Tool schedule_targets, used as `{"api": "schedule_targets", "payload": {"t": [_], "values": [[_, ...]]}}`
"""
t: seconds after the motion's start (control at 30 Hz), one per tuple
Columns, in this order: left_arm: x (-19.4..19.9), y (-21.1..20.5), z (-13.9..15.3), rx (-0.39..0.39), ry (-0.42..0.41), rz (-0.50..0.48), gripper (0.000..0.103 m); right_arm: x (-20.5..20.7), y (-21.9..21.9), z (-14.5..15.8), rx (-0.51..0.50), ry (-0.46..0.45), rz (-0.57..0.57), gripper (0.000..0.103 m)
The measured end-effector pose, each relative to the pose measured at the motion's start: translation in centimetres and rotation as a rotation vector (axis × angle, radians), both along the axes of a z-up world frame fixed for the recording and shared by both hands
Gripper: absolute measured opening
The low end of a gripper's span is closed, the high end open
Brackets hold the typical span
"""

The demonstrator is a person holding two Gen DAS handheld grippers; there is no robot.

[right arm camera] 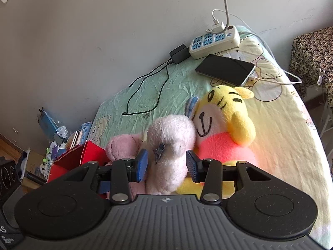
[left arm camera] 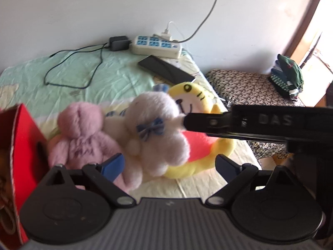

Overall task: Organize objects
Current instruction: 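Close the right gripper on the white plush bunny and lift it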

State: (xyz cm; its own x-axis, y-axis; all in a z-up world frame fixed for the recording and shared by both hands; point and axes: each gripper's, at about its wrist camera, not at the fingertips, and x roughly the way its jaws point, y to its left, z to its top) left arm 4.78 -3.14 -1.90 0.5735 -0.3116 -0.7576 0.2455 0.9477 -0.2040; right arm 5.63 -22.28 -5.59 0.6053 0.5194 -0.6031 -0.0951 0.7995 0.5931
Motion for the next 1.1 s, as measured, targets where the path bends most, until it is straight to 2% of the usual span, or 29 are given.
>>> {"api": "schedule_targets", "payload": {"t": [0.17, 0.23, 0.43, 0.53, 0.83, 1.1], "values": [[1.9, -0.1, -1.2, -0.039, 0.018, -0.029, 0.088, 1.8, 0.5, -0.9, -0.027, 0.012, 0.015, 0.045], [2.7, -0.1, -2.0, -0.040, 0.036, -0.032, 0.082, 2.3, 0.5, -1.5, -0.028, 0.027, 0.014, 0.045], [4.8, 0.6, -4.0, -0.086, 0.092, -0.025, 0.072, 3.4, 0.5, -3.1, 0.017, 0.081, 0.024, 0.044], [5.1, 0.5, -4.3, -0.074, 0.096, -0.026, 0.065, 3.6, 0.7, -3.5, 0.038, 0.102, 0.036, 0.032], [3.5, 0.7, -3.3, -0.054, 0.077, -0.028, 0.053, 1.3, 0.9, -1.8, 0.056, 0.048, 0.056, 0.016], [-0.7, 1.9, -0.3, -0.084, 0.022, -0.004, 0.052, -2.8, 2.0, 1.0, 0.062, -0.044, 0.092, 0.016]]}}
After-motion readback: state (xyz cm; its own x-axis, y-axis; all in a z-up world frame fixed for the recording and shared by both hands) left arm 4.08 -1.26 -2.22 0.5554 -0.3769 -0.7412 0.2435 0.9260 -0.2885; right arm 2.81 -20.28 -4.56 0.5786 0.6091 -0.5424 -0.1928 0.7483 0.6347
